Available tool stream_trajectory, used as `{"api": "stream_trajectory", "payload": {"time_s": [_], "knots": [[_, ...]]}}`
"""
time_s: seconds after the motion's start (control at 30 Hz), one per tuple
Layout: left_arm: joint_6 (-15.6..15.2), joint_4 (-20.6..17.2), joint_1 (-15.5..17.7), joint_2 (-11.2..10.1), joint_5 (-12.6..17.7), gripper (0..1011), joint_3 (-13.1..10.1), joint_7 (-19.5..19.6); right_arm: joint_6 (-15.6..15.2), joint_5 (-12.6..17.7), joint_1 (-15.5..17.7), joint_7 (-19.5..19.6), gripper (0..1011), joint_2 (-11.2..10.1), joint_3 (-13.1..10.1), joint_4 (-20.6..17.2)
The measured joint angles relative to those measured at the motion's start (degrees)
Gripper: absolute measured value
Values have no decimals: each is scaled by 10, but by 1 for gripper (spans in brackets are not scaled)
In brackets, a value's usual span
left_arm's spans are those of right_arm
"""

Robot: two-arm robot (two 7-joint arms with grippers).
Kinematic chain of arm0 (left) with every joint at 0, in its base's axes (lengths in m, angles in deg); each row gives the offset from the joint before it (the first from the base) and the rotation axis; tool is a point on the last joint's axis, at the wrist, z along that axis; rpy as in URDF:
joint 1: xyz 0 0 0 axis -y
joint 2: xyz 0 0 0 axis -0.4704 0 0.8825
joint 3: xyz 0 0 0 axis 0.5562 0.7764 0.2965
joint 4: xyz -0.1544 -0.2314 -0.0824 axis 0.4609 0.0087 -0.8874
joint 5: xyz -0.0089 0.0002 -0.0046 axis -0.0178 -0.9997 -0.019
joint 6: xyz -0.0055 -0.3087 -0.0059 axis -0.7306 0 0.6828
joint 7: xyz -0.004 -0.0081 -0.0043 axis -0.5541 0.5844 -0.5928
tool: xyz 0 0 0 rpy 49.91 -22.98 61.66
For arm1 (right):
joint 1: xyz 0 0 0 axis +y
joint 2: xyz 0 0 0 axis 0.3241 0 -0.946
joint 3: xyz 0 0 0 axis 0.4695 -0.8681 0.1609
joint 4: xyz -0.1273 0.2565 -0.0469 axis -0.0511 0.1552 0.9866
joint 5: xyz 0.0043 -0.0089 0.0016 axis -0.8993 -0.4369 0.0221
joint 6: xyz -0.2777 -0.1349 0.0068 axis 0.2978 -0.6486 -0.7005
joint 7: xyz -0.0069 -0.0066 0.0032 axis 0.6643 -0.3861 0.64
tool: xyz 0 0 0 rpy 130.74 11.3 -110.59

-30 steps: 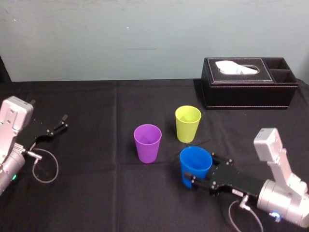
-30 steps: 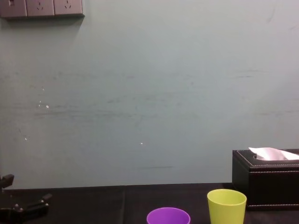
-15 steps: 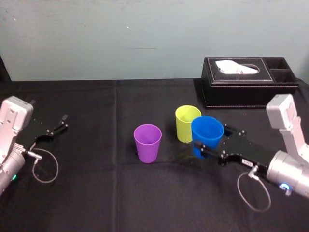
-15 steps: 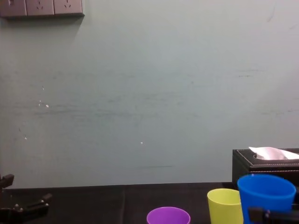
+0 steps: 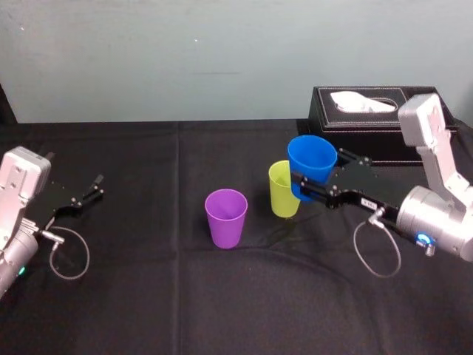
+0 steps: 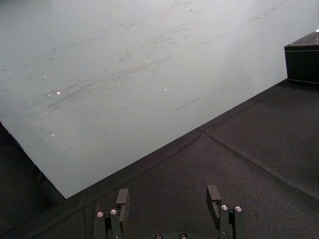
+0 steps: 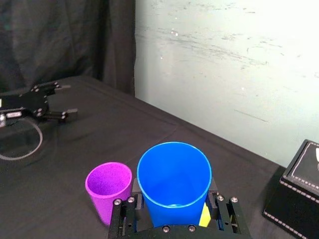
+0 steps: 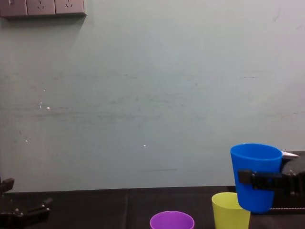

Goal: Stack the three plastic cups sequentially using one hand.

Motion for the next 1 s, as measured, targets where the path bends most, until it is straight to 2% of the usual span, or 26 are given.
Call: {"api": "stream_trajectory", "payload": {"time_s": [0.3,0.53,1.0], "knots": [[0,0,0,0,0,1011,0,0,-24,3,-55,0,729,23,17,47],[0,0,0,0,0,1011,0,0,-27,-5,-90,0,729,41,34,86],[0,0,0,0,0,1011,0,0,-29,-18,-120,0,729,60,47,126]]}}
